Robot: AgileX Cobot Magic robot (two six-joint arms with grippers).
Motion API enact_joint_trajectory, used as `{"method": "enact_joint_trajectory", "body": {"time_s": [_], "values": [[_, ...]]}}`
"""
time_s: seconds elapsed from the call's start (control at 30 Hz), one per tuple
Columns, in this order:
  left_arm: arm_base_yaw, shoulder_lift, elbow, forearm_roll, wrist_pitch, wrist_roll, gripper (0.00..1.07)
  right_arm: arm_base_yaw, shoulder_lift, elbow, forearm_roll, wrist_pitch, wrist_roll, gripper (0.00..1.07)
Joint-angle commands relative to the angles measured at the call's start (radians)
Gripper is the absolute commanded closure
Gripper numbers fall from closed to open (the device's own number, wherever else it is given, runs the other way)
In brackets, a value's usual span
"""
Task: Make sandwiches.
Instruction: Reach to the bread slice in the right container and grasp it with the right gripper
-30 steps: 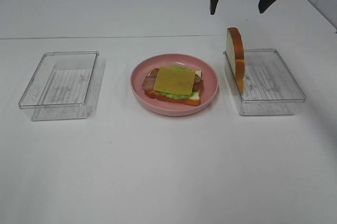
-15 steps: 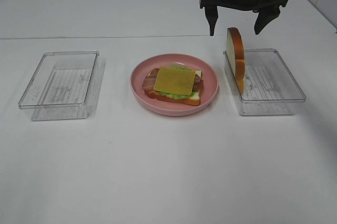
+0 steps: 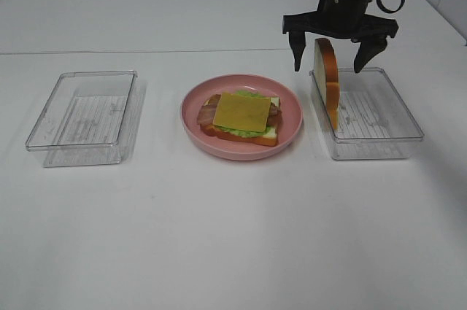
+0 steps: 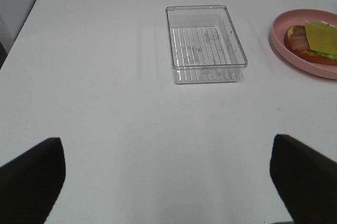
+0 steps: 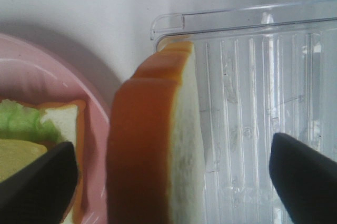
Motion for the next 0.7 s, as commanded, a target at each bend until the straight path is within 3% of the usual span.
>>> {"method": "enact_joint_trajectory", "body": {"time_s": [0.03, 0.17, 0.47, 0.53, 0.63, 0.7], "values": [[-0.002, -0.021, 0.006, -0.005, -0.010, -0.009, 0.09, -0.007, 0.007, -0.006, 0.026, 0.057, 0.004, 0.19], [-0.002, -0.021, 0.006, -0.005, -0.010, -0.009, 0.09, -0.007, 0.009, -0.006, 0.031, 0.057, 0.004, 0.30], [-0.002, -0.021, 0.006, -0.005, -0.010, -0.009, 0.09, -0.007, 0.016, -0.006, 0.031, 0.061, -0.007, 0.38], [-0.002, -0.021, 0.006, -0.005, -0.010, -0.009, 0.09, -0.007, 0.017, -0.006, 0.006, 0.060, -0.016, 0.59], [-0.002, -0.021, 0.006, -0.005, -0.010, -0.009, 0.09, -0.007, 0.017, -0.006, -0.005, 0.061, -0.016, 0.68], [-0.002, -0.021, 0.006, -0.005, -0.010, -0.009, 0.09, -0.007, 0.017, -0.006, -0.049, 0.061, -0.016, 1.01]]}}
